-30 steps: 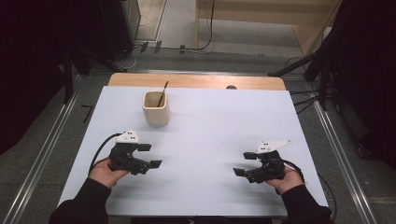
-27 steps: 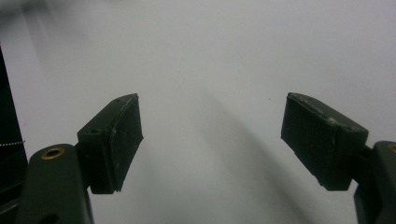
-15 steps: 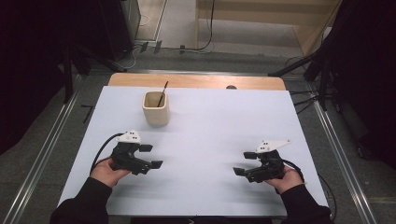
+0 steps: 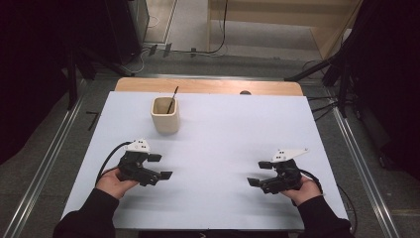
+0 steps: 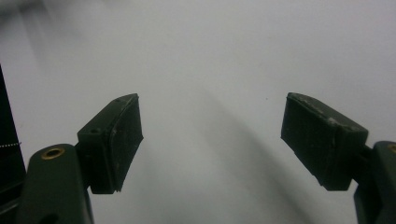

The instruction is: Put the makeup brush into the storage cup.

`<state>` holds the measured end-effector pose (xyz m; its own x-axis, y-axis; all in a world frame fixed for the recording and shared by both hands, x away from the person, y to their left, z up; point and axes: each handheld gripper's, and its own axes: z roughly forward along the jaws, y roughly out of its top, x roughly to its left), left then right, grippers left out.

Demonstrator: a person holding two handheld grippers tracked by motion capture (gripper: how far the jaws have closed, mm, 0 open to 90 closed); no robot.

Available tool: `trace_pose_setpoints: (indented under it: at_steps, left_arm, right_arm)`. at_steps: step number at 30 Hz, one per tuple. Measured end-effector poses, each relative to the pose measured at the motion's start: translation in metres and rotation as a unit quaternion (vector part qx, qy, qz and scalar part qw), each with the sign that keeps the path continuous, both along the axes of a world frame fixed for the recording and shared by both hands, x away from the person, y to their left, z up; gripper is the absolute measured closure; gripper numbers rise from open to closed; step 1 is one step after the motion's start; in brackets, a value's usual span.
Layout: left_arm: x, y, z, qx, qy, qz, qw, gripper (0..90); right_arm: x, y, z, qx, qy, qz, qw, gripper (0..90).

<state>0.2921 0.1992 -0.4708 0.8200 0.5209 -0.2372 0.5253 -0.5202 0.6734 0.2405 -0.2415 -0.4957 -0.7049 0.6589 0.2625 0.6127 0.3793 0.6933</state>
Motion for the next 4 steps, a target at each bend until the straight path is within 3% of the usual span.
trace_pose_setpoints:
  at_steps: [4]
  left_arm:
    - [0.0008,0.0001,-0.0015,0.01,-0.004,0.004,0.9999,19.3]
  right_arm:
    - [0.0001,0.0002,0.0002,0.0,0.0,0.001,1.0,21.3]
